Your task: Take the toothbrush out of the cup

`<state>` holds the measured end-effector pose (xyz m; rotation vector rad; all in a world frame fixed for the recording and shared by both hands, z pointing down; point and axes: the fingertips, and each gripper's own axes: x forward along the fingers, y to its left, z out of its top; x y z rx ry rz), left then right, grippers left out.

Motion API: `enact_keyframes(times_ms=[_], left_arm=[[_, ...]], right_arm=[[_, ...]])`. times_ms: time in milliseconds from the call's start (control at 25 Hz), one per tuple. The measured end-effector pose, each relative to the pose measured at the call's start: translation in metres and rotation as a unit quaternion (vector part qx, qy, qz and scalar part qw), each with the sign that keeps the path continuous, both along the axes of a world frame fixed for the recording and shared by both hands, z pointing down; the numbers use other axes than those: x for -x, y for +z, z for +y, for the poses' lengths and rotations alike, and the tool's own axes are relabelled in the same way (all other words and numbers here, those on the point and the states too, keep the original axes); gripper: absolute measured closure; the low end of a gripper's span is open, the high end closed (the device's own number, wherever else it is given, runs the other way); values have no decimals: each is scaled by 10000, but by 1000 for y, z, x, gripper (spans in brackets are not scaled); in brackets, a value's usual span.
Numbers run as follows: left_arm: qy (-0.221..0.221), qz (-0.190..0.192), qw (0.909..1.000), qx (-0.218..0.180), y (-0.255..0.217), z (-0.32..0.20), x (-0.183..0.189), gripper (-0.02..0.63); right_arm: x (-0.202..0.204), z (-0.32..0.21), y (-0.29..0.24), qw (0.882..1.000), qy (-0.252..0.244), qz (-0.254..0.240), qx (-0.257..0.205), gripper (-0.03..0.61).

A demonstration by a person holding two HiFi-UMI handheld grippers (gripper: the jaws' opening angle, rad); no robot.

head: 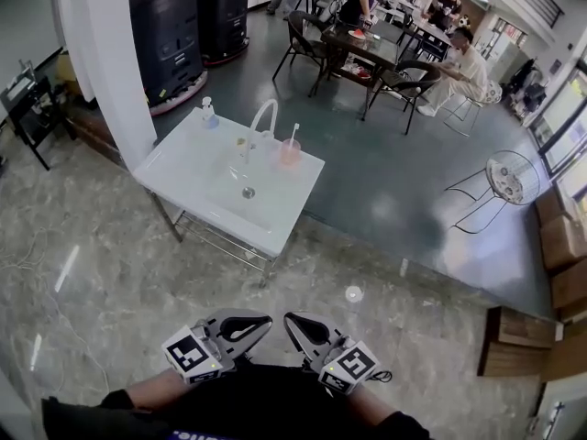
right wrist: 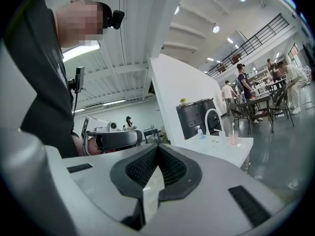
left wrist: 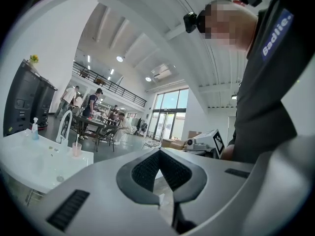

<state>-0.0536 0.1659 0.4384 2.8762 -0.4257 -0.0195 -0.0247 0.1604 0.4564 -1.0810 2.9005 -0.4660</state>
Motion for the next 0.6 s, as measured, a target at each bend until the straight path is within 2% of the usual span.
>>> enact_keyframes(times_ms=[360, 600], left_arm=[[-32, -15, 10000, 64, 10, -45, -3, 615], [-303, 19, 9995, 124, 9, -81, -23, 615]], right_arm=[[-3, -47, 8, 10000, 97, 6, -2, 568], [-24, -80, 20, 9995, -221, 183, 110, 568]])
